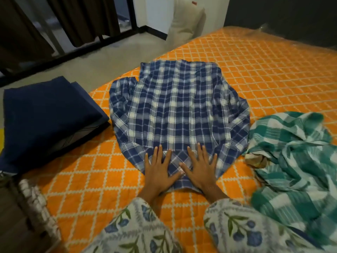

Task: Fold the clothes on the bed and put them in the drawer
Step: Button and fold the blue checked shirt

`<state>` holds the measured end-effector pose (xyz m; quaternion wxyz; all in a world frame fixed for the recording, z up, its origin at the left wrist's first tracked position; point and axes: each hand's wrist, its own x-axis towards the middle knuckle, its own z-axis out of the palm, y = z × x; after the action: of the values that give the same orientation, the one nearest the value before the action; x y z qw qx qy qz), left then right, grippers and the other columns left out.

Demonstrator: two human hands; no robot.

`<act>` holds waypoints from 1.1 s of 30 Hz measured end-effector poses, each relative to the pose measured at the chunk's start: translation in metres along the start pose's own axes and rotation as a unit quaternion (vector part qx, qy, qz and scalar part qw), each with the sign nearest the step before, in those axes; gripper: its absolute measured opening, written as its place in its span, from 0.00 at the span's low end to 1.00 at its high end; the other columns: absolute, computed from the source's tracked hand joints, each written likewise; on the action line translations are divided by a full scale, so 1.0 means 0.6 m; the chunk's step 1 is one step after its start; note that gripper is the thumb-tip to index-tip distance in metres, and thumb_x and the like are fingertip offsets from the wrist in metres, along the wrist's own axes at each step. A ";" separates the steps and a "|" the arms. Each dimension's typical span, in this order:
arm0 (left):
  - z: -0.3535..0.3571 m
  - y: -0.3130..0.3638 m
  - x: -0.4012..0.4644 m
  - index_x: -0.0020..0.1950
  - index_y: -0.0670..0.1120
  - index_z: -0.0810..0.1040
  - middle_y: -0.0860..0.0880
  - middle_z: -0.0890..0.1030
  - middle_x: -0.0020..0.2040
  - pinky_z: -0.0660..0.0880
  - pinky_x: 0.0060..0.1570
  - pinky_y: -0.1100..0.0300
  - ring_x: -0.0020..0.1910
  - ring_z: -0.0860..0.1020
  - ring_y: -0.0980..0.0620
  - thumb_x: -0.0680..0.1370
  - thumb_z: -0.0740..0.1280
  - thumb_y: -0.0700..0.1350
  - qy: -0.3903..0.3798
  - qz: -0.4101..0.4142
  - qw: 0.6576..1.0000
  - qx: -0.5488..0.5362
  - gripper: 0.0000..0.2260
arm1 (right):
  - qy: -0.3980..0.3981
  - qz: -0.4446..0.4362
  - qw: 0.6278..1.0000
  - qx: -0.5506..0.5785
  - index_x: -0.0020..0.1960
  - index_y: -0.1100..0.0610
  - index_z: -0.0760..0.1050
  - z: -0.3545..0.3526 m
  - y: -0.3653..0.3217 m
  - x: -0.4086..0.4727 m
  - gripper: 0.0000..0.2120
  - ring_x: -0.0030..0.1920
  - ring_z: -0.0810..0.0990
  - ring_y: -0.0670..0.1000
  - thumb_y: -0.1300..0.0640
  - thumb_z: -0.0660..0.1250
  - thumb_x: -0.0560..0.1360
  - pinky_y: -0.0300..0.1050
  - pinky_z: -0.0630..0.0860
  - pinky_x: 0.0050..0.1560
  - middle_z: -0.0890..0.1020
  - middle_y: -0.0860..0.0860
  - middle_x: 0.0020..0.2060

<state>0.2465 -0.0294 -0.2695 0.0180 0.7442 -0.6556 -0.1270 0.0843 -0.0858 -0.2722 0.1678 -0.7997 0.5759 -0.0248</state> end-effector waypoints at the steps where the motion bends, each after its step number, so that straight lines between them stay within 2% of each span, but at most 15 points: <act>1: 0.009 -0.001 -0.013 0.76 0.57 0.36 0.47 0.35 0.76 0.27 0.68 0.43 0.74 0.31 0.49 0.66 0.33 0.78 0.009 -0.002 1.000 -0.006 0.43 | 0.008 0.009 1.000 -0.008 0.74 0.42 0.35 0.008 0.005 -0.013 0.45 0.74 0.30 0.52 0.22 0.26 0.62 0.65 0.29 0.69 0.35 0.51 0.75; 6: 0.015 0.024 -0.073 0.77 0.52 0.56 0.42 0.55 0.77 0.41 0.69 0.39 0.76 0.53 0.43 0.72 0.45 0.76 -0.017 -0.028 0.999 -0.023 0.41 | 0.015 0.028 0.999 -0.013 0.75 0.42 0.37 0.011 0.011 -0.079 0.45 0.74 0.30 0.55 0.21 0.29 0.64 0.66 0.26 0.66 0.34 0.52 0.74; 8: 0.026 0.035 -0.109 0.76 0.51 0.60 0.42 0.59 0.76 0.43 0.69 0.39 0.75 0.54 0.44 0.72 0.48 0.75 -0.005 -0.028 0.999 -0.043 0.40 | 0.017 0.032 0.999 -0.001 0.76 0.42 0.39 0.015 0.017 -0.118 0.45 0.74 0.31 0.54 0.21 0.30 0.64 0.65 0.26 0.67 0.36 0.52 0.75; 11: 0.047 0.053 -0.176 0.76 0.51 0.61 0.42 0.61 0.76 0.42 0.70 0.42 0.75 0.55 0.44 0.73 0.49 0.75 0.009 -0.025 0.998 -0.053 0.39 | -0.002 0.040 0.999 0.004 0.77 0.44 0.51 0.016 0.012 -0.184 0.42 0.76 0.44 0.56 0.23 0.38 0.70 0.68 0.39 0.69 0.53 0.57 0.76; 12: 0.045 0.061 -0.202 0.75 0.51 0.62 0.42 0.61 0.75 0.42 0.70 0.43 0.75 0.56 0.44 0.73 0.48 0.75 0.012 -0.032 0.998 -0.047 0.39 | 0.009 0.037 0.999 -0.004 0.77 0.45 0.51 0.017 0.010 -0.202 0.42 0.76 0.45 0.56 0.23 0.37 0.70 0.68 0.41 0.69 0.53 0.58 0.76; 15: 0.022 0.064 -0.222 0.76 0.53 0.59 0.44 0.52 0.77 0.38 0.71 0.42 0.77 0.52 0.46 0.74 0.40 0.71 0.031 -0.051 0.998 -0.017 0.36 | -0.021 0.042 0.999 -0.004 0.75 0.44 0.35 0.002 -0.002 -0.216 0.49 0.73 0.29 0.51 0.21 0.23 0.60 0.67 0.32 0.69 0.35 0.53 0.75; 17: -0.011 0.059 -0.192 0.72 0.51 0.69 0.44 0.59 0.76 0.49 0.72 0.38 0.75 0.58 0.45 0.77 0.42 0.63 0.081 -0.049 0.996 -0.007 0.31 | 0.014 0.026 1.000 0.009 0.76 0.44 0.38 -0.017 -0.017 -0.186 0.49 0.73 0.30 0.51 0.24 0.20 0.60 0.66 0.32 0.69 0.36 0.53 0.76; 18: -0.023 0.050 -0.169 0.72 0.50 0.68 0.44 0.59 0.76 0.50 0.72 0.39 0.76 0.58 0.45 0.78 0.42 0.61 0.101 -0.035 0.994 0.014 0.30 | 0.019 0.017 1.000 0.009 0.77 0.44 0.40 -0.025 -0.028 -0.162 0.50 0.74 0.32 0.52 0.24 0.20 0.61 0.65 0.33 0.70 0.37 0.54 0.76; 19: -0.032 0.040 -0.144 0.75 0.50 0.62 0.44 0.54 0.78 0.43 0.73 0.41 0.77 0.51 0.45 0.78 0.39 0.61 0.076 -0.023 0.996 0.027 0.31 | 0.009 0.008 1.000 0.001 0.77 0.44 0.41 -0.030 -0.035 -0.138 0.51 0.75 0.33 0.53 0.24 0.19 0.60 0.66 0.34 0.70 0.37 0.54 0.76; 22: -0.021 -0.004 -0.098 0.78 0.51 0.45 0.46 0.40 0.78 0.27 0.68 0.47 0.76 0.36 0.49 0.66 0.25 0.72 0.026 -0.028 0.999 0.029 0.46 | -0.031 -0.004 0.999 -0.023 0.75 0.44 0.34 -0.023 -0.035 -0.100 0.53 0.75 0.31 0.54 0.22 0.19 0.55 0.72 0.35 0.67 0.30 0.51 0.72; 24: -0.008 -0.021 -0.102 0.77 0.52 0.39 0.48 0.34 0.76 0.23 0.64 0.48 0.73 0.31 0.51 0.59 0.21 0.75 -0.005 -0.047 0.999 0.014 0.51 | -0.051 0.007 0.998 -0.031 0.73 0.43 0.29 -0.008 -0.021 -0.108 0.51 0.75 0.31 0.55 0.20 0.21 0.54 0.73 0.35 0.67 0.28 0.50 0.71; 26: 0.004 -0.023 -0.125 0.77 0.53 0.39 0.48 0.34 0.75 0.21 0.63 0.50 0.73 0.32 0.51 0.61 0.23 0.76 0.004 -0.048 0.999 -0.024 0.49 | -0.052 0.020 0.998 -0.028 0.73 0.42 0.29 0.005 -0.005 -0.133 0.49 0.75 0.31 0.54 0.20 0.23 0.57 0.72 0.36 0.67 0.29 0.49 0.73; 28: 0.017 -0.016 -0.154 0.78 0.50 0.49 0.45 0.46 0.77 0.28 0.69 0.49 0.77 0.45 0.46 0.70 0.33 0.74 0.007 -0.044 0.999 -0.025 0.43 | -0.054 0.031 0.998 -0.028 0.73 0.42 0.30 0.008 0.002 -0.157 0.49 0.75 0.31 0.53 0.20 0.24 0.57 0.72 0.41 0.69 0.29 0.49 0.73; 30: 0.028 -0.001 -0.179 0.74 0.47 0.65 0.42 0.63 0.74 0.42 0.71 0.47 0.74 0.61 0.44 0.76 0.41 0.70 0.024 -0.039 0.999 -0.020 0.37 | -0.057 0.041 0.997 -0.030 0.73 0.42 0.29 0.003 0.003 -0.174 0.51 0.74 0.30 0.51 0.19 0.23 0.55 0.72 0.41 0.69 0.28 0.48 0.73; 33: -0.010 -0.010 -0.179 0.70 0.48 0.71 0.45 0.69 0.72 0.57 0.69 0.48 0.69 0.68 0.46 0.79 0.42 0.63 0.070 -0.072 0.991 -0.086 0.31 | -0.042 0.030 0.998 -0.025 0.75 0.44 0.35 -0.010 -0.024 -0.170 0.54 0.75 0.32 0.50 0.20 0.23 0.55 0.69 0.35 0.69 0.32 0.49 0.74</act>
<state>0.2423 0.0758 -0.2474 0.1187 0.7923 -0.5838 -0.1317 0.0620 0.0115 -0.2467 0.1727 -0.7861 0.5928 0.0279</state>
